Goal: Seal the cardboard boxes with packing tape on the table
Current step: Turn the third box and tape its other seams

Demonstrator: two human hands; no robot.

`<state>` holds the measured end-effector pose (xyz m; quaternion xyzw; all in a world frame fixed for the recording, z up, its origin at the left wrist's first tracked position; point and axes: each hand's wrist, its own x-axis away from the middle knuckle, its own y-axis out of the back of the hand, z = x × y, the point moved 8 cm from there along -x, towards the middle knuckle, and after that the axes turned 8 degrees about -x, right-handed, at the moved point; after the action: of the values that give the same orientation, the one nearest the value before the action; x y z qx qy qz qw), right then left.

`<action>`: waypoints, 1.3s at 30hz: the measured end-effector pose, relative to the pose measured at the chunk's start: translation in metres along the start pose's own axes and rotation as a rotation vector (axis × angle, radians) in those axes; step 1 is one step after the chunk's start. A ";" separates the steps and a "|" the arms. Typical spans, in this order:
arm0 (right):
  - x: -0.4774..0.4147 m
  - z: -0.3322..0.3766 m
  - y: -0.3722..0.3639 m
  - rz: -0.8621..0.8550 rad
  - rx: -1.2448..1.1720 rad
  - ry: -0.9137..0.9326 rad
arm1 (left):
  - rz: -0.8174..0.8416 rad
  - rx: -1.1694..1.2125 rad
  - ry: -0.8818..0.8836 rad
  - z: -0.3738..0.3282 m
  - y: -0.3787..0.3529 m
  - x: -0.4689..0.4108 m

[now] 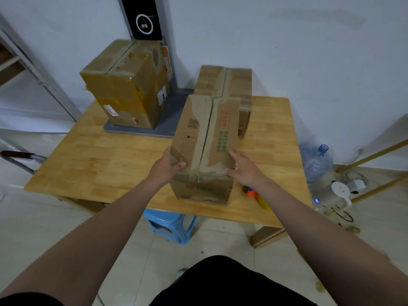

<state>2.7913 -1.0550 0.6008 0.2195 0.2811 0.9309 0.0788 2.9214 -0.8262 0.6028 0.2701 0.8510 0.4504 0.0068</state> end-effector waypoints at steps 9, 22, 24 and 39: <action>0.022 0.010 -0.049 0.004 -0.351 -0.156 | 0.231 0.103 -0.033 0.018 -0.010 0.021; 0.049 0.035 -0.102 -0.186 -0.257 -0.094 | 0.294 0.102 -0.117 0.068 0.016 0.060; 0.056 0.047 -0.105 -0.235 -0.176 -0.059 | 0.232 0.101 -0.129 0.075 0.022 0.063; 0.101 0.203 0.005 -0.502 -0.104 0.203 | -0.188 -0.003 -0.340 -0.021 0.185 0.033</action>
<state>2.7927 -0.9330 0.7918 0.0442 0.2851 0.9126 0.2897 2.9714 -0.7436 0.7654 0.2617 0.8583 0.3969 0.1931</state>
